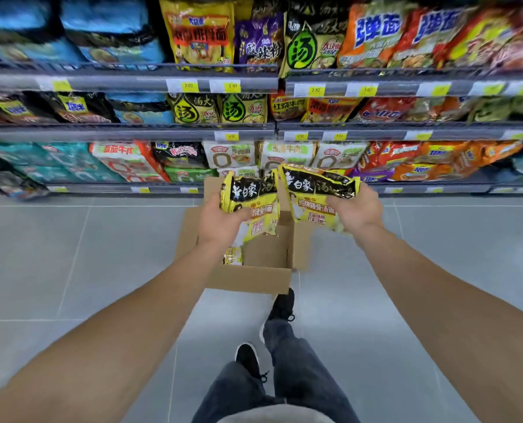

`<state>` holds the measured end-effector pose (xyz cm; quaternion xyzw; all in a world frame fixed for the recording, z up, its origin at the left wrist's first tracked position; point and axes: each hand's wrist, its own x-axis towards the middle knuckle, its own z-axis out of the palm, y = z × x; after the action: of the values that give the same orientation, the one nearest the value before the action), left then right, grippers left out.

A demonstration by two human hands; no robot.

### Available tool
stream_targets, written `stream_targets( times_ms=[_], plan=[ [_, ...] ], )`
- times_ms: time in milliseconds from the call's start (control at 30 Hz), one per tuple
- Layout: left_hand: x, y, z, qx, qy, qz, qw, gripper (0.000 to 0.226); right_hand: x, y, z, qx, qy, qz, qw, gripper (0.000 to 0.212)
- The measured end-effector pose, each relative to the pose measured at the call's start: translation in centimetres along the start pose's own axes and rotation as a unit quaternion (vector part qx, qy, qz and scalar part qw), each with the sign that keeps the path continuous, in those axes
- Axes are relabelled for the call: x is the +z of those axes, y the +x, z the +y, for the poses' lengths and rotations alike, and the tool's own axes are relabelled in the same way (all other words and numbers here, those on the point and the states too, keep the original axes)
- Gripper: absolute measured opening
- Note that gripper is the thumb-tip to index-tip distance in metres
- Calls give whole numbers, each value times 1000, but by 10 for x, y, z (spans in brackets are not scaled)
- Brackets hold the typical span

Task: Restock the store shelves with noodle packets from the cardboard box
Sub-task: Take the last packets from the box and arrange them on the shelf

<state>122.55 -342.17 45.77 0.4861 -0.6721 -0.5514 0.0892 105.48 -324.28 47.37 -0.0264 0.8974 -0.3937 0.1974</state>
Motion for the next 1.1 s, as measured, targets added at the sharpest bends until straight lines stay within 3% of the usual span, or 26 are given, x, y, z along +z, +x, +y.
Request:
stream_targets(
  times_ms=[67, 167, 267, 333, 400, 467, 667, 767, 833, 1000, 1100],
  plan=[
    [-2, -17, 19, 17, -6, -13, 1000, 67, -29, -15, -6, -20, 25, 22, 999, 25],
    [-3, -43, 49, 57, -20, -24, 998, 65, -78, -36, -13, -39, 56, 61, 996, 19],
    [7, -63, 84, 94, -21, -37, 995, 86, -128, -41, -15, -42, 87, 91, 991, 20],
    [18, -84, 113, 112, -36, -47, 992, 70, -159, -41, -14, -41, 95, 105, 989, 25],
    [41, -92, 134, 125, -38, -48, 990, 47, -191, -36, -10, -57, 90, 114, 988, 26],
    [66, -105, 158, 155, -48, -68, 984, 41, -222, -31, -6, -73, 85, 120, 986, 28],
    [177, -135, 224, 185, -63, -84, 977, 71, -339, 3, 29, -118, 73, 138, 981, 21],
    [221, -141, 247, 185, -56, -81, 978, 63, -382, 24, 48, -117, 75, 153, 978, 15],
    [252, -139, 262, 184, -57, -79, 978, 71, -412, 39, 56, -121, 80, 164, 976, 12],
    [316, -131, 304, 202, -78, -94, 972, 81, -471, 85, 56, -123, 48, 185, 974, 42],
    [344, -119, 329, 213, -73, -95, 970, 91, -488, 126, 52, -158, -30, 204, 966, 35]
  ],
)
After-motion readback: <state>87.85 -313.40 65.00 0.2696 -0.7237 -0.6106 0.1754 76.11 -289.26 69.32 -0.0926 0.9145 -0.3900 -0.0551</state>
